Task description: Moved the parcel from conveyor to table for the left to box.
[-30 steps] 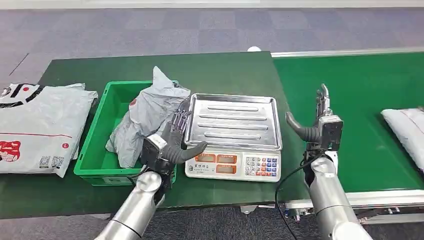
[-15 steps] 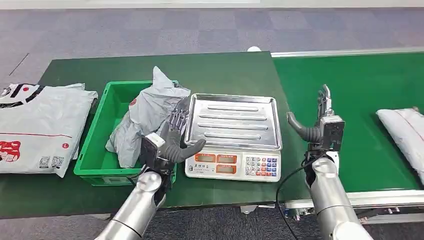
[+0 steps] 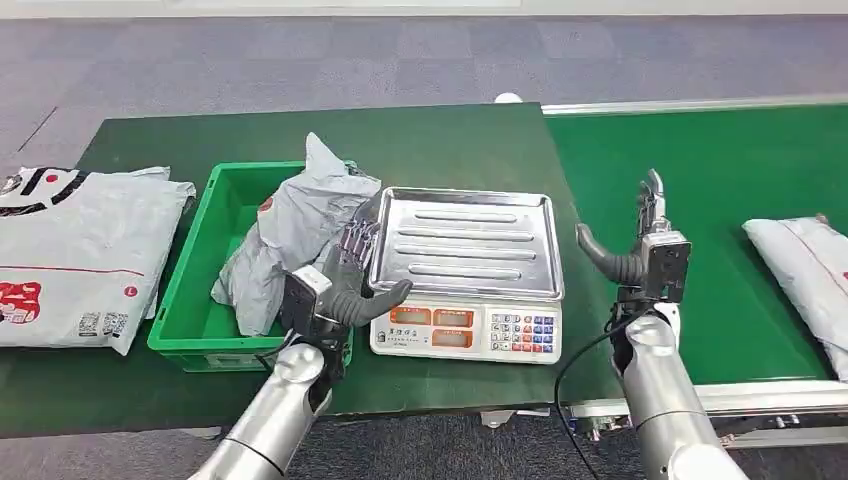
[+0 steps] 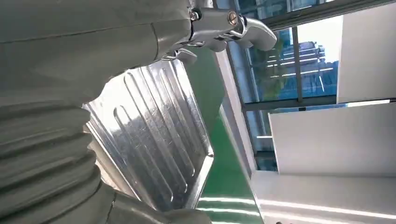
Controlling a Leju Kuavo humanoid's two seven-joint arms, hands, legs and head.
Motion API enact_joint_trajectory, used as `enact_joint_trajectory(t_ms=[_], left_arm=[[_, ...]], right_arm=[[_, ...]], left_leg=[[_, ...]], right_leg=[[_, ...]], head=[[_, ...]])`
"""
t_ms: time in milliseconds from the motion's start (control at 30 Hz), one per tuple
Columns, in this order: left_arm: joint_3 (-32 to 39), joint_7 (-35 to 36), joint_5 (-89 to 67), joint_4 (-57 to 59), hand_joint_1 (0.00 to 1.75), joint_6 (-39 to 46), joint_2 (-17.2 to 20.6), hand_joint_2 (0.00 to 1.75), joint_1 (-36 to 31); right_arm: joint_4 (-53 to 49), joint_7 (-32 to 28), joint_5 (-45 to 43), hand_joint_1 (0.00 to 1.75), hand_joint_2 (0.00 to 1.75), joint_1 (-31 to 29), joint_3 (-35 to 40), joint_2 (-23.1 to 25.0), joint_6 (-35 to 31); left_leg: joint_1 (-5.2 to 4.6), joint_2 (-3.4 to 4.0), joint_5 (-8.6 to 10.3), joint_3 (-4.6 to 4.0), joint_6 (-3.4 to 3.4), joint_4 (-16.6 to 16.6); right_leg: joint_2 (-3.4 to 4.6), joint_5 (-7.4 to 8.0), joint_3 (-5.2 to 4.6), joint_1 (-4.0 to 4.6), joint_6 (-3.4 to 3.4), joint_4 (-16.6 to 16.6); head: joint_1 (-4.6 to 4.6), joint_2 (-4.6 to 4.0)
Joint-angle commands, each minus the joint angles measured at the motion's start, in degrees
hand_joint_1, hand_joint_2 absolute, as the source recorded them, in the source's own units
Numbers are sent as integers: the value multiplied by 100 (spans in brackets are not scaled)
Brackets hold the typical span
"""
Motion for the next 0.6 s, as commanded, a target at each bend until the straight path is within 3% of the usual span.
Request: enact_joint_trajectory(t_ms=[33,600], left_arm=[[-258,13,-32,437,0,-28,102,175,-298],[-369,13,-122,425,0,-57,150,175,-303]], right_arm=[[371,9,57,0,175,-159,-92,-31,-83],[537,9,166,0,175,-220,-76,-75,-93]], left_leg=[[5,0,0,18,-4,-9],[3,3,0,12,-3,-6]], right_leg=[[-6,0,21,6,-9,-13],[-2,1,13,5,-7,-8]], head=[[0,0],[0,0]])
